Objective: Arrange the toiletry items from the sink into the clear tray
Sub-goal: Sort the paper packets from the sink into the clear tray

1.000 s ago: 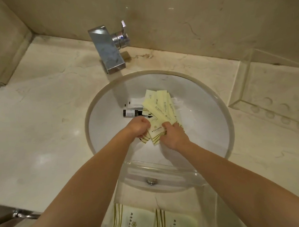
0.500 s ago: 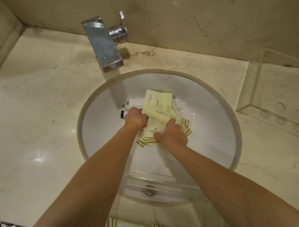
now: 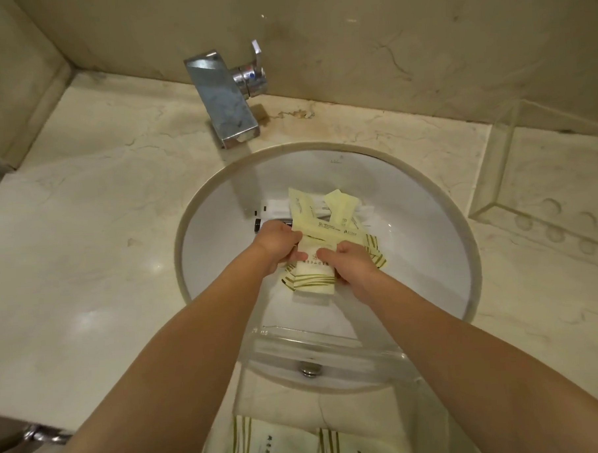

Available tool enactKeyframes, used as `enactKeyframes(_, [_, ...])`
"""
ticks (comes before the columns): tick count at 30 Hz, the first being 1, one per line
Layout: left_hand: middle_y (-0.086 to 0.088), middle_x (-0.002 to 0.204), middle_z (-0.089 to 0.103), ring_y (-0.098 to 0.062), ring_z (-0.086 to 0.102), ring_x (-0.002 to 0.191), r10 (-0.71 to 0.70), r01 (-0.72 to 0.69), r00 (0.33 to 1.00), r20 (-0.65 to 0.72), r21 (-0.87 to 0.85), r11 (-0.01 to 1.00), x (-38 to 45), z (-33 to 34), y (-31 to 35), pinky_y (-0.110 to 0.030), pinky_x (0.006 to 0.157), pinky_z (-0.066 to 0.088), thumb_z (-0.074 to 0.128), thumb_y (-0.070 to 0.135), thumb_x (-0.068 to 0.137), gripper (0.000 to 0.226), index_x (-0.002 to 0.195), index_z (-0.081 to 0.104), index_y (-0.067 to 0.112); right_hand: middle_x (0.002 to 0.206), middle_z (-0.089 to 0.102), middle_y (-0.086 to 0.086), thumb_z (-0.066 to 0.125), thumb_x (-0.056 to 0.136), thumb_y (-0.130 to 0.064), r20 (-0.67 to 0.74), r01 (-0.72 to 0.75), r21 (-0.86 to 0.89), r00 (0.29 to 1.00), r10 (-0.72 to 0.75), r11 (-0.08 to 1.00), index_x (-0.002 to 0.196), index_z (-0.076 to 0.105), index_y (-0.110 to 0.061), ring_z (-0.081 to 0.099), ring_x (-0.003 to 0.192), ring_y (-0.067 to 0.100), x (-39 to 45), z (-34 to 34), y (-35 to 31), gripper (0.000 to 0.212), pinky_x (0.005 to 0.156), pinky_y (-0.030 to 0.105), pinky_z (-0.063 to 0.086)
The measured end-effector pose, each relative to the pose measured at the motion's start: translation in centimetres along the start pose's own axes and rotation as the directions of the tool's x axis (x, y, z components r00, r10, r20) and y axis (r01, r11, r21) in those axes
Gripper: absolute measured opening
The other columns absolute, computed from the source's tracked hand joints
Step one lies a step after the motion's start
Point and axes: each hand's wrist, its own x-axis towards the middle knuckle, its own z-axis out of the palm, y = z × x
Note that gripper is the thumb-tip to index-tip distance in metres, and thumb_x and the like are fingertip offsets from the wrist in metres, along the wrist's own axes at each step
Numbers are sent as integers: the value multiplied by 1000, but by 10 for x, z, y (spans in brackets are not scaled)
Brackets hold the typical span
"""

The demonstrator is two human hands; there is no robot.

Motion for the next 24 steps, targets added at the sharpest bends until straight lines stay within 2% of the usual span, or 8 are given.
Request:
enactKeyframes(5, [-16,83,60,-26,65,63,84,-86,995,-46,-39,996,-28,-18,7,-43,83,59,50,0,94,23,73,45,9,86,65,15,55,86,-8,0,40,167,999,-40,985,87,53,-9,51,56,20,-29,-4,-17,3,47,28,37])
enactKeyframes(8, [-16,96,57,-29,69,69,136,-140,989,-52,-66,988,-48,-34,11,-44,86,58,52,0,90,27,69,39,11,88,70,11,47,90,-5,-34,60,294,998,-53,954,92,60,-7,58,66,24,-48,-4,-24,13,56,32,44])
enactKeyframes(11, [-11,110,57,-32,71,87,209,-204,976,63,-74,976,-69,-46,11,-42,82,60,55,-5,85,35,61,36,11,91,71,14,44,93,-5,-43,89,394,996,-79,915,106,58,-3,63,74,27,-69,-1,-33,19,52,28,47])
enactKeyframes(14, [-1,105,61,-36,67,102,248,-244,942,225,-46,969,-94,-52,11,-38,84,59,55,-12,84,39,58,36,10,100,69,14,42,95,-1,-5,96,522,994,-110,848,101,59,-8,67,84,25,-97,5,-44,19,48,25,52])
enactKeyframes(16, [-10,105,64,-34,66,102,288,-310,915,284,37,950,-107,-55,11,-37,88,57,59,-13,81,36,58,42,9,103,68,16,44,94,0,18,103,559,991,-136,823,100,60,-8,67,87,26,-112,8,-48,18,54,29,56])
enactKeyframes(18, [-16,99,62,-26,64,91,333,-388,893,304,138,911,-121,-57,11,-32,84,55,65,-12,77,31,59,50,10,104,70,15,46,93,0,28,116,575,987,-161,810,99,60,-8,68,92,28,-125,12,-50,18,74,41,59])
enactKeyframes(21, [-2,85,64,-14,62,82,374,-447,876,304,225,866,-138,-61,10,-26,77,54,77,-3,72,25,61,59,11,105,71,12,49,92,2,5,161,552,980,-197,818,103,61,-9,69,94,29,-144,14,-49,20,84,46,57])
enactKeyframes(24, [3,87,65,-13,65,83,400,-470,867,296,223,854,-151,-66,8,-29,80,56,81,10,72,15,69,67,7,111,70,11,52,91,2,-30,197,512,977,-212,836,109,62,-9,69,98,30,-160,10,-42,24,85,46,57])
